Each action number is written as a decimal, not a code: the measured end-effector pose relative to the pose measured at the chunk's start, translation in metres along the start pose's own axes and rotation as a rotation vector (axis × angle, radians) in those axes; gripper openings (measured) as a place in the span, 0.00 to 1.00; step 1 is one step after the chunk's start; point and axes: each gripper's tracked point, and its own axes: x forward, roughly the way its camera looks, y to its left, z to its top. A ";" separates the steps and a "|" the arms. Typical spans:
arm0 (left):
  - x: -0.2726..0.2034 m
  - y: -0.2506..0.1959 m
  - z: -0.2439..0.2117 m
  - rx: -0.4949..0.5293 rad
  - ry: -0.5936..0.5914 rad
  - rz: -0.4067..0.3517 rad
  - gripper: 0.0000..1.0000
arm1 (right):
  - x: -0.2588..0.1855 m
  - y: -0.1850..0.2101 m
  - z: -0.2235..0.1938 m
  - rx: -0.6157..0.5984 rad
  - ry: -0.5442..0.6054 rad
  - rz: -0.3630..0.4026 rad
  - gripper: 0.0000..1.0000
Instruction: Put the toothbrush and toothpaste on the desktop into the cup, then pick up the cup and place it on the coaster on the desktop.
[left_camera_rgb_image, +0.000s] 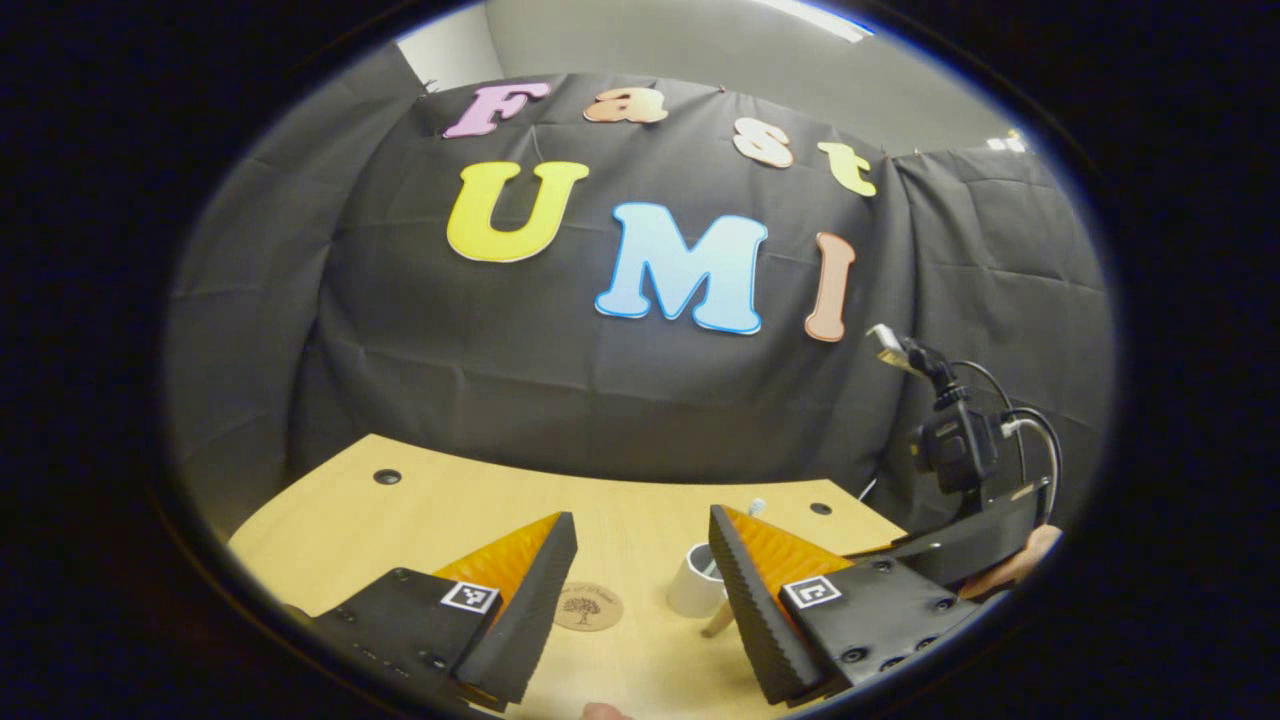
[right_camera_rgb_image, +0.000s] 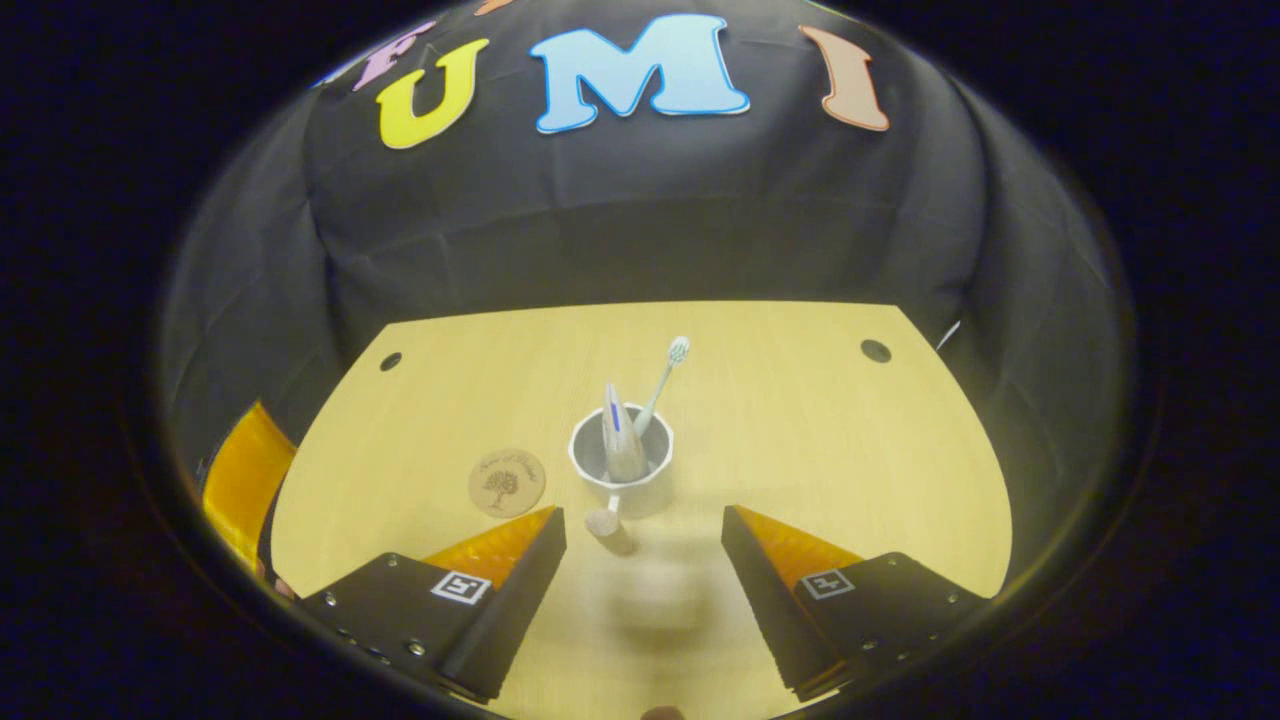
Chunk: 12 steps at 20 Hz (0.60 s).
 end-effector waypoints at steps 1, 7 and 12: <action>-0.001 0.000 0.000 -0.008 0.006 -0.001 0.89 | 0.005 0.001 -0.001 0.004 0.024 -0.002 0.96; 0.005 -0.001 -0.015 -0.058 0.062 -0.018 0.88 | 0.032 0.004 -0.009 -0.021 0.182 -0.028 0.96; 0.013 0.006 -0.024 -0.051 0.105 -0.027 0.88 | 0.056 0.008 -0.019 -0.036 0.309 -0.055 0.95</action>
